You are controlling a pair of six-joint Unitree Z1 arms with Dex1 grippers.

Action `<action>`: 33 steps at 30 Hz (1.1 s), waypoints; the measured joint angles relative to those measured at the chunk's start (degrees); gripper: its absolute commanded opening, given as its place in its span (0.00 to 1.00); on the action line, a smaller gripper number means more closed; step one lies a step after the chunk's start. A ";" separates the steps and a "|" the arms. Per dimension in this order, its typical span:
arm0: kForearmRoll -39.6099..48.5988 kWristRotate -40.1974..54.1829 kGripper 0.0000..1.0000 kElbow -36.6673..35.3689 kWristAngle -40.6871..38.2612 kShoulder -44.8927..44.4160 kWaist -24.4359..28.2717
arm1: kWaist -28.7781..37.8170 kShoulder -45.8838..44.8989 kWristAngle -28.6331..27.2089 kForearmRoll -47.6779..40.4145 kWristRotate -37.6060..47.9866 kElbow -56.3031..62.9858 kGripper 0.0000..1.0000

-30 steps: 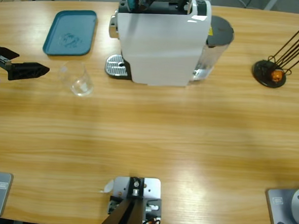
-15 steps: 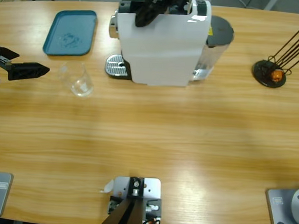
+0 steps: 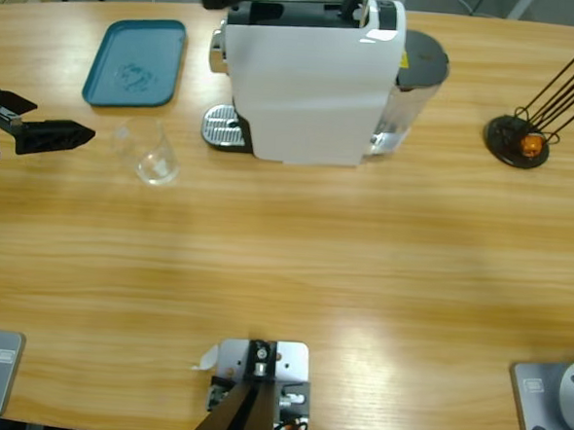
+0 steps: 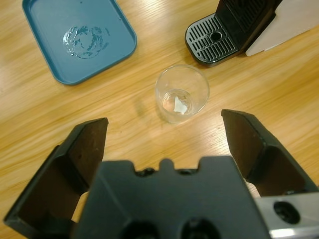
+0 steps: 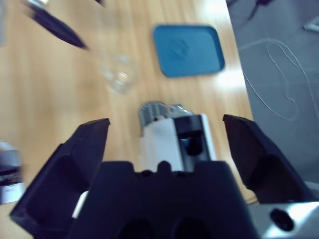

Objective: Pour coffee

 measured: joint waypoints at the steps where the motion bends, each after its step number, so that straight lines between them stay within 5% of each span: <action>1: 0.00 0.00 1.00 0.00 0.00 0.00 0.00 | 0.22 -1.14 1.04 1.51 0.67 -0.70 0.00; 5: 0.00 0.00 1.00 0.01 0.00 0.00 0.00 | 0.38 -7.48 1.14 4.98 1.74 -0.60 0.00; 12: -0.07 0.00 1.00 0.09 0.00 0.00 0.00 | 0.26 -17.89 -11.72 3.79 5.24 9.51 0.00; 17: -0.07 0.00 1.00 0.10 0.00 0.00 0.00 | -0.33 -19.53 -17.30 -9.30 12.30 22.01 0.00; 25: -0.19 0.00 1.00 0.19 -0.15 0.00 0.00 | -0.42 -19.62 -42.03 -33.91 18.22 38.07 0.00; 33: -0.28 0.00 1.00 0.19 -0.35 0.00 0.00 | 2.03 -17.62 -45.94 -38.19 18.29 38.49 0.00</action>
